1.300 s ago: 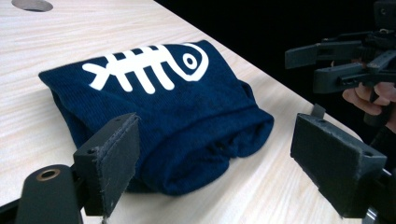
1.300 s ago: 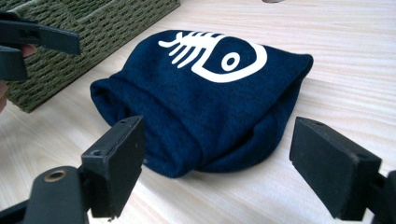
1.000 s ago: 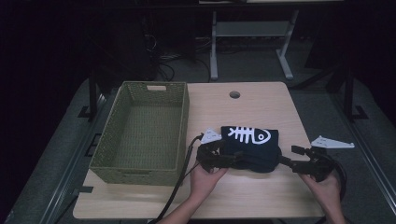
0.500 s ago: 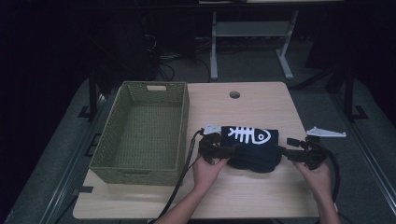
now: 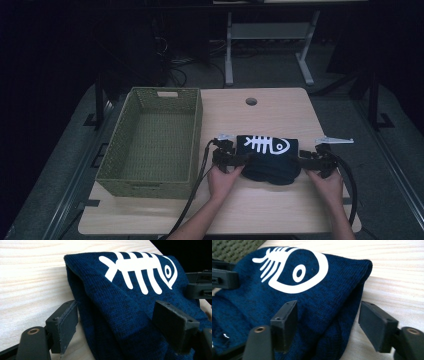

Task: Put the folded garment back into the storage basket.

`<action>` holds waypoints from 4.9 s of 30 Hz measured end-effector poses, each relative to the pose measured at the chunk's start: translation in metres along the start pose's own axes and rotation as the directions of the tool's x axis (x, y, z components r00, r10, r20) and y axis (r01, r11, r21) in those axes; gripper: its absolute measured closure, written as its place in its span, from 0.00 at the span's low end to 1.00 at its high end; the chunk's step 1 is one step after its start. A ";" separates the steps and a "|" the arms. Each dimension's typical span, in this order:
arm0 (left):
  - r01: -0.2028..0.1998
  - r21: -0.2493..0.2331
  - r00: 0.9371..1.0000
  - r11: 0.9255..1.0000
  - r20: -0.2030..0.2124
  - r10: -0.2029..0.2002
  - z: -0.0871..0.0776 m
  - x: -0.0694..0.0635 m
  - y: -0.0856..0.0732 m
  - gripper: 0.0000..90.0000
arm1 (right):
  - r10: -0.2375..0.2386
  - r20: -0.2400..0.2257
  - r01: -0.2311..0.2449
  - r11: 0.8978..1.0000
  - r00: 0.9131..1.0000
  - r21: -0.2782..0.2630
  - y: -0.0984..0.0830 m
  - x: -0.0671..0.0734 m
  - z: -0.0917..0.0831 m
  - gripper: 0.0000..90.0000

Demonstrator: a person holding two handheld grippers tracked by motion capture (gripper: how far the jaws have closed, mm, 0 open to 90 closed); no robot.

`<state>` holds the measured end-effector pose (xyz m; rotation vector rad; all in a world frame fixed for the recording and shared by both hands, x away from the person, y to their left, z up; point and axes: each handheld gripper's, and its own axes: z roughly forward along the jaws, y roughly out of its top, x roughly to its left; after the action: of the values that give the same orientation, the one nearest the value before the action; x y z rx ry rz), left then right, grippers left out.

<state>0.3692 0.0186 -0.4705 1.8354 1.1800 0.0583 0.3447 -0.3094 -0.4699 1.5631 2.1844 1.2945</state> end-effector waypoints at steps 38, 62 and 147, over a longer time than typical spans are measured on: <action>0.033 -0.019 0.991 0.999 0.134 -0.030 -0.001 -0.016 0.002 0.77 | 0.054 -0.070 -0.056 0.998 0.996 -0.027 -0.008 0.008 -0.010 0.78; -0.006 -0.099 0.972 0.995 0.232 0.029 -0.042 -0.040 0.033 0.76 | 0.097 -0.172 -0.123 0.982 0.980 -0.143 0.001 0.020 -0.053 0.79; 0.088 -0.214 0.968 0.973 0.248 -0.033 -0.192 0.038 0.084 0.75 | -0.001 -0.395 -0.043 0.994 0.919 -0.103 0.128 0.134 -0.012 0.79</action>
<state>0.3566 0.1648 -0.3162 1.5589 1.0129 -0.0654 0.3676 -0.1945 -0.3256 1.3826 2.2675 1.8416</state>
